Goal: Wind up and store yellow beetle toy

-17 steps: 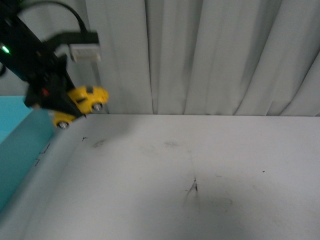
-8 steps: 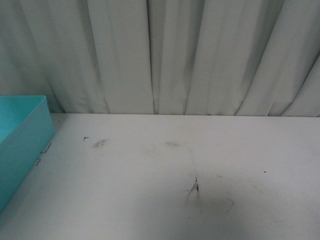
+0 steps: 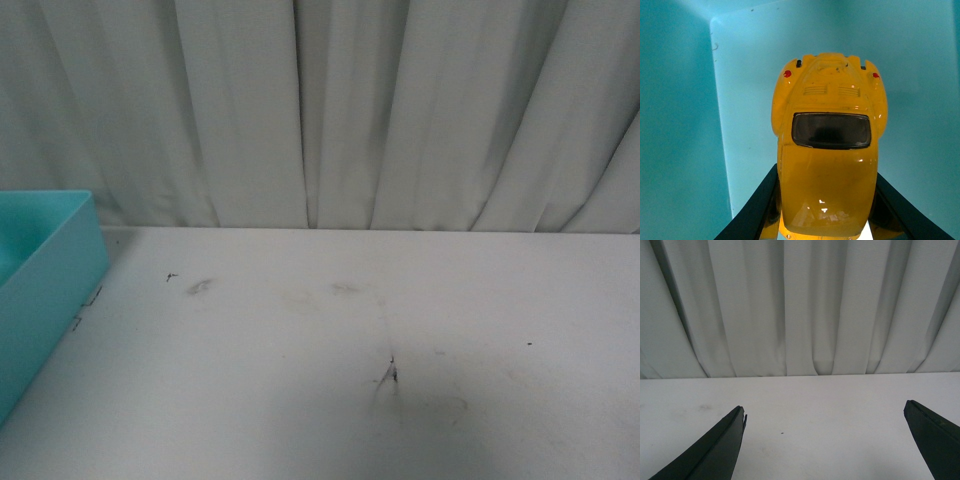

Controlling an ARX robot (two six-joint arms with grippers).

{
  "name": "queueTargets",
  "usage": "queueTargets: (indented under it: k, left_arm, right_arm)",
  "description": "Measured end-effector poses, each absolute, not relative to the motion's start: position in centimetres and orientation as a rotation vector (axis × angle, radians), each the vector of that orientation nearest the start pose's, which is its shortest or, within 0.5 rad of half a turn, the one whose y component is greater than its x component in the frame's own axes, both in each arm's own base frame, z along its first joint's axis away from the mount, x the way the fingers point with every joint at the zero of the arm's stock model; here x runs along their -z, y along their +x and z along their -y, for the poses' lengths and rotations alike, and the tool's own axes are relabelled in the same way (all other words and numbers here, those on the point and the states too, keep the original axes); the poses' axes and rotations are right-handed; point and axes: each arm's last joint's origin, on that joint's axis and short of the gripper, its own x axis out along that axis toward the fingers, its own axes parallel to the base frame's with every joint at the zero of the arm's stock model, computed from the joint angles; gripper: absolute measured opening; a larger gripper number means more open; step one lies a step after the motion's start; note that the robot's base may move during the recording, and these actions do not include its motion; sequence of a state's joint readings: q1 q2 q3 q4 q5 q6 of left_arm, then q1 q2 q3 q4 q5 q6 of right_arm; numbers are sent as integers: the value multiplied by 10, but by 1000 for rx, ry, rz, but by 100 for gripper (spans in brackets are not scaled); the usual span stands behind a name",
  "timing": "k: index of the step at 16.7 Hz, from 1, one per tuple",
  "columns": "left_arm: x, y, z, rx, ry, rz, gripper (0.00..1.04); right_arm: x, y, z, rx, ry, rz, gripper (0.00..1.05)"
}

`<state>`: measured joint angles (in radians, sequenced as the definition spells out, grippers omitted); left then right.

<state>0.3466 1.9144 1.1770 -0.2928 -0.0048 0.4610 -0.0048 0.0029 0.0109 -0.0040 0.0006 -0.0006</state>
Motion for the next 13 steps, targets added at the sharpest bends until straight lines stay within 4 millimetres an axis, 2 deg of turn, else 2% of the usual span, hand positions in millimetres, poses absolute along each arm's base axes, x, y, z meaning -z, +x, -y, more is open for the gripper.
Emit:
queueTargets:
  k: [4,8,9,10,13]
  left_arm:
    - [-127,360,-130,-134,206,-1095,43]
    - [-124,360,-127,-89,171,-1087,90]
    - [-127,358,-129,-81,133,-1074,100]
    - [-134,357,-132,-89,115,-1050,98]
    - [-187,348,-147,-131,44,-858,98]
  right_arm:
    - [-167,97,0,5,-1,4,98]
    - [-167,97,0,5,-1,4,98]
    - [-167,97,0,5,-1,4,98]
    - [-167,97,0,5,-1,4,98]
    - [-167,97,0,5,-1,4,98]
